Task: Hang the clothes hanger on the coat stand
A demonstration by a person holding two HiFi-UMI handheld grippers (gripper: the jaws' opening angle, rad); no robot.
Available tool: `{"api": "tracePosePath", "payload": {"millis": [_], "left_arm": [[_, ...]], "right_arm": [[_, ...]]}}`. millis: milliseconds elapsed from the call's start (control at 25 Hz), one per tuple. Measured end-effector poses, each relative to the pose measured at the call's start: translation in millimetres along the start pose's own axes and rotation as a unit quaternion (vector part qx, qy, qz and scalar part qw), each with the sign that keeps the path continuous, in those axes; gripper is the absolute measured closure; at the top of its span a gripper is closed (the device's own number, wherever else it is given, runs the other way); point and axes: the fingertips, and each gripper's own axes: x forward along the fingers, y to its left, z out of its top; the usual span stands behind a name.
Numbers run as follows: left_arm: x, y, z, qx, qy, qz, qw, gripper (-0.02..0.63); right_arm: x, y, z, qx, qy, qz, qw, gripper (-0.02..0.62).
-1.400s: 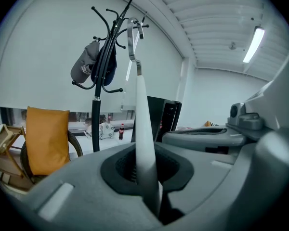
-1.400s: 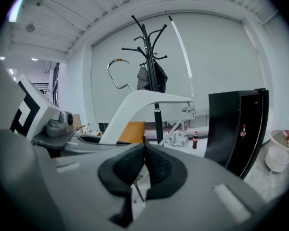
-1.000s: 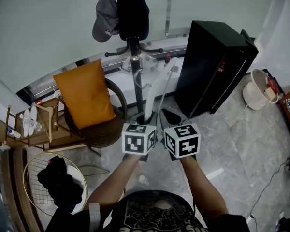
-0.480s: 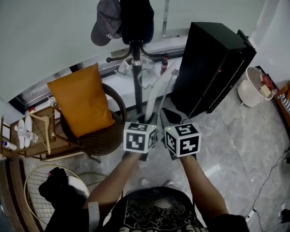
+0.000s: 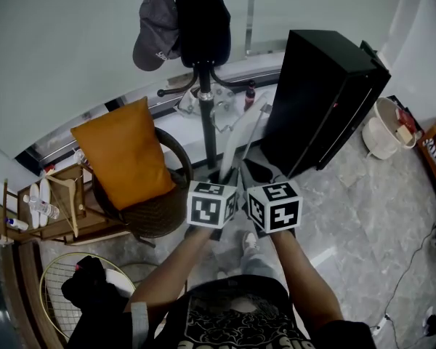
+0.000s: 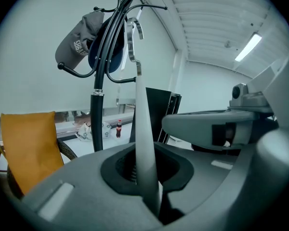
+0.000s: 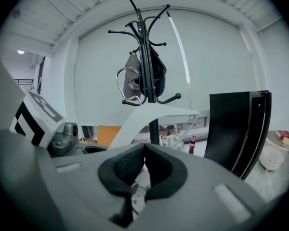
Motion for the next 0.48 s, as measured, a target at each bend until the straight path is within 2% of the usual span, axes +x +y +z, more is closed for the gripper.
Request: {"api": "tracePosePath", "payload": {"millis": [480], "left_arm": [[53.8,14.1,22.1,-0.006,0.005,0.024,0.9997,0.566]], "right_arm": [[39.8,-45.3,20.2,-0.003,-0.005,0.027,1.0,0.595]]}}
